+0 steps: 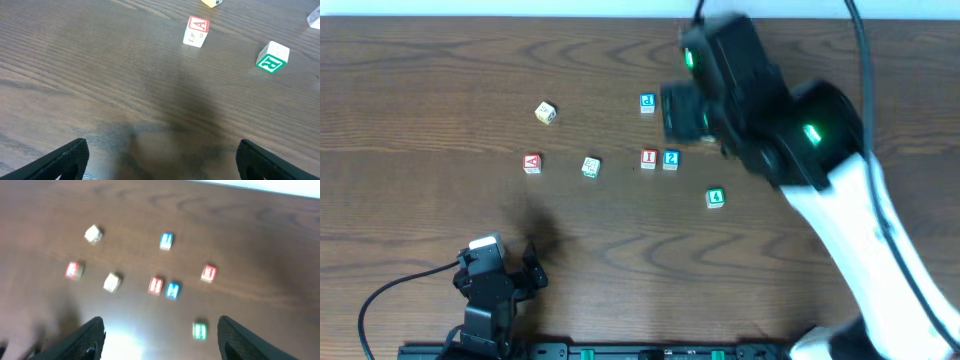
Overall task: Spell out Ai2
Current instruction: 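Release the 2 block and retract right gripper toward front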
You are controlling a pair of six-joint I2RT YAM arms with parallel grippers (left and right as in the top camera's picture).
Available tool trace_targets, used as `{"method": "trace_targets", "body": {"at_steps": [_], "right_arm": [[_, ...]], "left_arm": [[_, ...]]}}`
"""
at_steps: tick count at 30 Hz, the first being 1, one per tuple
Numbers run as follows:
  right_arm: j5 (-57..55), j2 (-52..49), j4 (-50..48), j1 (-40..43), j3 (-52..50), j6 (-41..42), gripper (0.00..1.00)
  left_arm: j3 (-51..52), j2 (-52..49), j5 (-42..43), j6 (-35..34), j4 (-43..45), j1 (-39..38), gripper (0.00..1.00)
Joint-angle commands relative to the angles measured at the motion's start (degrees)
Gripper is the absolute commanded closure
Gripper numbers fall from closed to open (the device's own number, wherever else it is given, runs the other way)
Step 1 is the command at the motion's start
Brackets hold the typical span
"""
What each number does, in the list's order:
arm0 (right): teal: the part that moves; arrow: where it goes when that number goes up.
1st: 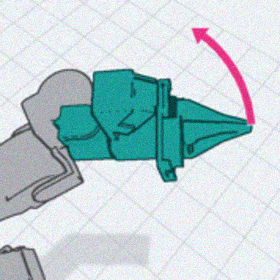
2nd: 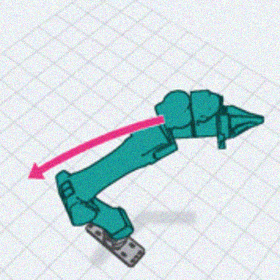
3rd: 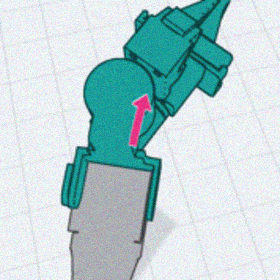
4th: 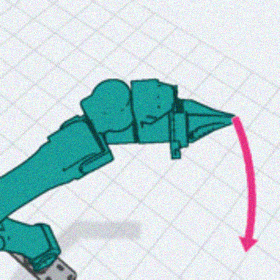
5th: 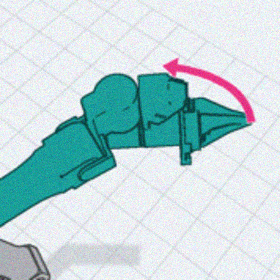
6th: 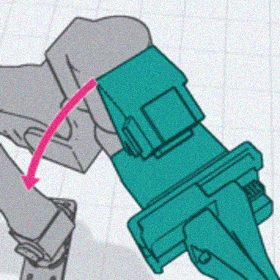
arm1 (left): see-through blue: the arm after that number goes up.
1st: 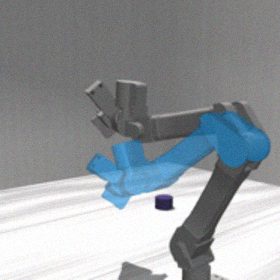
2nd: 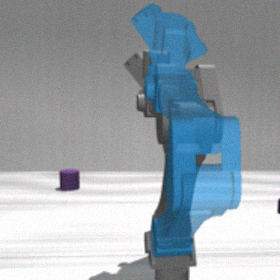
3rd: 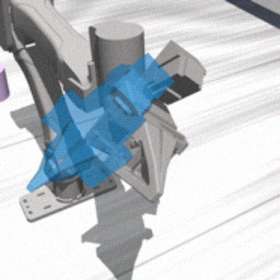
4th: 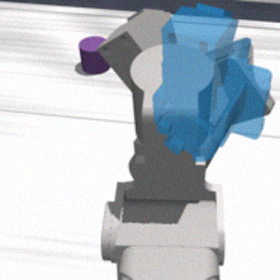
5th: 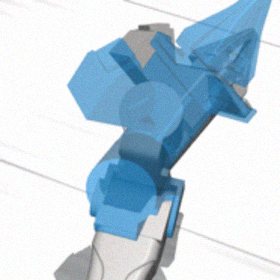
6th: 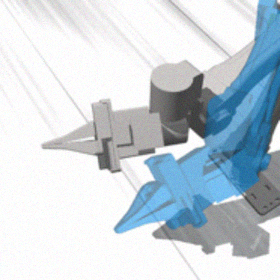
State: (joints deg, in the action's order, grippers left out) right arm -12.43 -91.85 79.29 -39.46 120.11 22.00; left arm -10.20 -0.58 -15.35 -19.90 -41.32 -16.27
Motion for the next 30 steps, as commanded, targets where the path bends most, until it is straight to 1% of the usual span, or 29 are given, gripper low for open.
{"method": "trace_targets", "body": {"at_steps": [1, 5, 8, 9, 11, 14, 19, 20, 23, 28, 30], "right_arm": [[-1.3, 6.2, 3.1, -3.8, -3.0, -1.3, 0.28], [-2.5, 15.2, 1.6, -7.1, -15.8, 1.7, 0.29], [-2.2, 21.5, -1.2, -7.9, -27.2, 4.2, 0.26], [-0.8, 23.8, -2.3, -8.1, -31.2, 5.0, 0.22], [2.6, 26.5, -3.7, -8.2, -35.7, 6.2, 0.02], [6.4, 28.5, -4.3, -8.2, -38.9, 6.3, 0.01], [9.4, 28.5, -4.3, -8.2, -39.2, 6.3, 0.01], [9.6, 28.5, -4.4, -8.2, -39.2, 6.3, 0.01], [9.7, 28.5, -4.4, -8.2, -39.2, 6.3, 0.01], [9.7, 28.5, -4.7, -8.2, -39.2, 6.3, 0.01], [9.7, 28.5, -5.2, -8.2, -39.2, 6.3, 0.01]], "left_arm": [[0.5, 0.3, -0.2, -0.7, -0.4, 0.2, 0.05], [0.5, 0.3, -0.2, -0.7, -0.4, 0.2, 0.05], [0.5, 0.3, -0.2, -0.7, -0.4, 0.2, 0.05], [0.5, 0.3, -0.2, -0.7, -0.4, 0.2, 0.05], [0.5, 0.3, -0.2, -0.7, -0.4, 0.2, 0.05], [0.5, 0.3, -0.2, -0.7, -0.4, 0.2, 0.05], [0.5, 0.3, -0.5, -0.5, 1.0, 0.2, 0.05], [0.5, 0.3, 1.1, -1.9, 2.1, 0.2, 0.05], [0.5, 0.3, 11.6, -9.4, 3.8, 0.2, 0.05], [0.5, 0.3, 24.1, -19.4, 4.9, 0.2, 0.05], [0.5, 0.3, 27.6, -23.0, 6.8, 0.2, 0.05]]}}
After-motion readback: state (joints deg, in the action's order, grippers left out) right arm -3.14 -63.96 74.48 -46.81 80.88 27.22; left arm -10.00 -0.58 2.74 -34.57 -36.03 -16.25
